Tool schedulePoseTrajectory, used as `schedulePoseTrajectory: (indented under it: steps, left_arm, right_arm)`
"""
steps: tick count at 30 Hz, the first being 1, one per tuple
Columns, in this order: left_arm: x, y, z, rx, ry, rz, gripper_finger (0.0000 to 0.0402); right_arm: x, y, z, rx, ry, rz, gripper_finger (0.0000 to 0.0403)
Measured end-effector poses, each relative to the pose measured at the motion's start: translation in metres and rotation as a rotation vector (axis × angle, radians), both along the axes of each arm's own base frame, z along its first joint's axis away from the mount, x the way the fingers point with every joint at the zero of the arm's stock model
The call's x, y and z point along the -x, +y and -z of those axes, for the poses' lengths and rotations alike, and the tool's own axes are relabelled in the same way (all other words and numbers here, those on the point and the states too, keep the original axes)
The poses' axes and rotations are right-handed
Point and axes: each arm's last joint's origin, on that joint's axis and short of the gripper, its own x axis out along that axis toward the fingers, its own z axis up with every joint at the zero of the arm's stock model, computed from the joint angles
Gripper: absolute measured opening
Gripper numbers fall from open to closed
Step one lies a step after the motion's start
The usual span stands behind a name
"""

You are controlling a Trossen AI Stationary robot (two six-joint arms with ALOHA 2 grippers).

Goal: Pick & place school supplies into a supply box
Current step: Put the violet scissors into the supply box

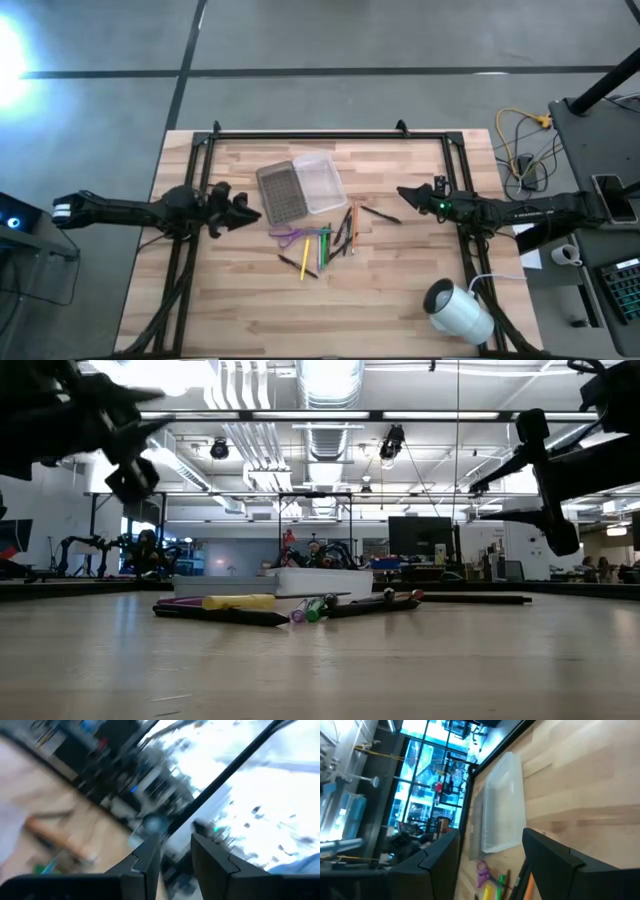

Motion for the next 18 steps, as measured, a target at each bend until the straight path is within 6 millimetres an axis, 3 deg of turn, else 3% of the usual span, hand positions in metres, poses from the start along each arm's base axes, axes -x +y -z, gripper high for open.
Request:
schedulePoseTrajectory:
  steps: [8, 15, 18]
  left_arm:
    - [0.005, -0.001, -0.014, 0.080, -0.122, 0.059, 0.0093]
    - [0.000, 0.000, -0.019, 0.120, -0.097, 0.026, 0.0093]
    - [-0.008, 0.003, -0.019, 0.221, -0.052, -0.045, 0.0093]
  right_arm:
    - [0.000, 0.000, 0.000, 0.029, 0.020, -0.003, 0.0210]
    - [0.000, 0.000, 0.000, 0.034, 0.023, 0.003, 0.0210]
    - [0.000, 0.000, 0.000, 0.034, 0.023, 0.003, 0.0210]
